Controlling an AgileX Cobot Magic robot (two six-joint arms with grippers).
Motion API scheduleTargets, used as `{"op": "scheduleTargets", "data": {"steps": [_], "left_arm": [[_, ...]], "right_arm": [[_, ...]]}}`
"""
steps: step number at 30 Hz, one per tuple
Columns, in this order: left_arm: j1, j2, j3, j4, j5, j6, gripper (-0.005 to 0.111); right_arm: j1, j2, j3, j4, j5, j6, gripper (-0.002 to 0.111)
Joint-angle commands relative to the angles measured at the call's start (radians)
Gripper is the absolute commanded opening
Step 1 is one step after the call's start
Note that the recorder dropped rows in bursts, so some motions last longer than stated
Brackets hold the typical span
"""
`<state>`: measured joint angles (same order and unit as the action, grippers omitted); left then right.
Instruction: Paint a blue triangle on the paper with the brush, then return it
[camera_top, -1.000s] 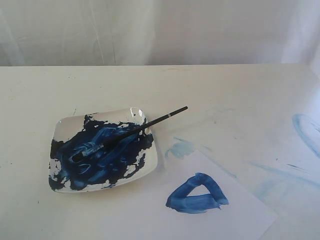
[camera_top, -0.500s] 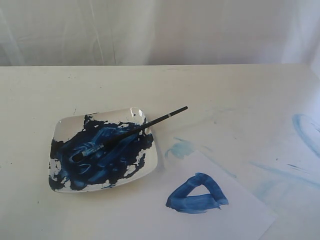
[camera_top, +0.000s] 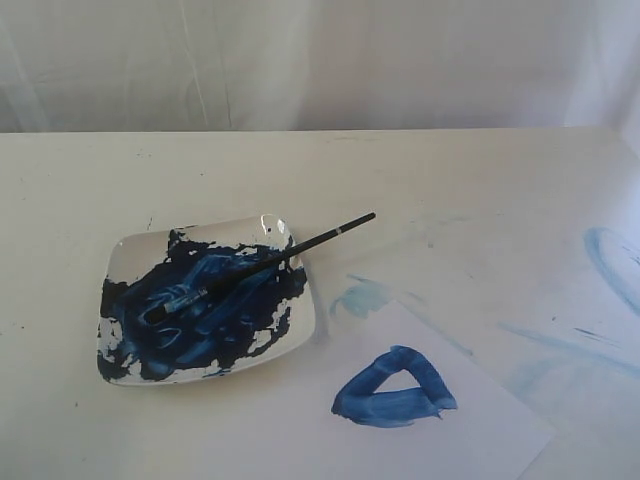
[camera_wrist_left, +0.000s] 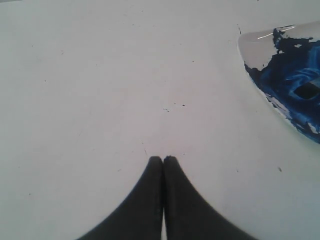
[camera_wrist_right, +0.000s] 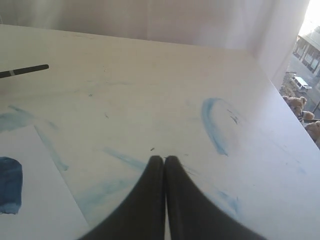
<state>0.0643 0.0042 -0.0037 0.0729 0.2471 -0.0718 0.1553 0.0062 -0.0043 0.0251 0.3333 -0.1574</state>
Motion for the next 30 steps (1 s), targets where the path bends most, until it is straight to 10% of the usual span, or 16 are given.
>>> {"op": "scheduleTargets", "data": {"steps": [1, 30], "left_arm": [[-0.008, -0.004, 0.004, 0.004, 0.005, -0.002, 0.000], [-0.067, -0.004, 0.004, 0.004, 0.005, -0.002, 0.000]], "right_arm": [[-0.004, -0.006, 0.004, 0.007, -0.006, 0.005, 0.000], [-0.004, -0.006, 0.004, 0.028, 0.000, 0.005, 0.000]]}}
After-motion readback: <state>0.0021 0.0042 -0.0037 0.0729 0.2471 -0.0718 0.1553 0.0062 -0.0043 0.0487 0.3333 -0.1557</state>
